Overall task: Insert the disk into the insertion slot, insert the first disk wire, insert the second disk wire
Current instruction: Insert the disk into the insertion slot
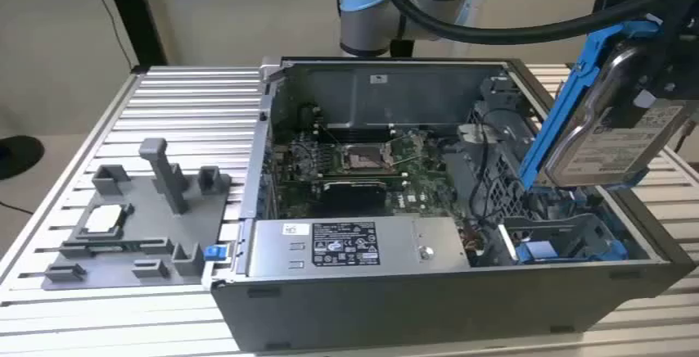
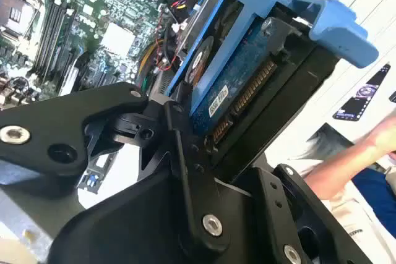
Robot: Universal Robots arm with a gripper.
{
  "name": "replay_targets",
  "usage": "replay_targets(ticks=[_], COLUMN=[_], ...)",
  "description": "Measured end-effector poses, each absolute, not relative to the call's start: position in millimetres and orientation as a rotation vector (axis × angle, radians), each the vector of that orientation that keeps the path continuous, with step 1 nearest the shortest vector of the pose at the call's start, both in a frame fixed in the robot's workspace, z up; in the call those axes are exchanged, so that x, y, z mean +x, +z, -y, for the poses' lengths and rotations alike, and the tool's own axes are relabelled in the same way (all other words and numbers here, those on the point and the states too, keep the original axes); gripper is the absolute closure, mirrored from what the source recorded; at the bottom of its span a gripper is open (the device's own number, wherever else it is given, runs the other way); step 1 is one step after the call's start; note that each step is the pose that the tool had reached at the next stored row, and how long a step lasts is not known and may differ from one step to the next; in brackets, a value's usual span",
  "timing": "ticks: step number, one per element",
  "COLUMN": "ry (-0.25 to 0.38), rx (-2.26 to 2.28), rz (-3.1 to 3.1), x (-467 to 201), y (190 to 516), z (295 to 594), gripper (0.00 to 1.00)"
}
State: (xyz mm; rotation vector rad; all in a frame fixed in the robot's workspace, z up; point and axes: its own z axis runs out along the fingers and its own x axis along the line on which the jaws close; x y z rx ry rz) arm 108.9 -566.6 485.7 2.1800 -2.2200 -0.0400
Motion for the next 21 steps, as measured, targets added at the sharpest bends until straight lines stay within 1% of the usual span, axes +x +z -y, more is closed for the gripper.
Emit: replay_targets(ticks=[12,21], ry=[-0.04,-0.041], rx=[2.18,2.18], rz=[2.22,2.22], x=[108.9,113.7], y=[485.5,476.3], z=[566.6,568.4], gripper=[1.0,1.0])
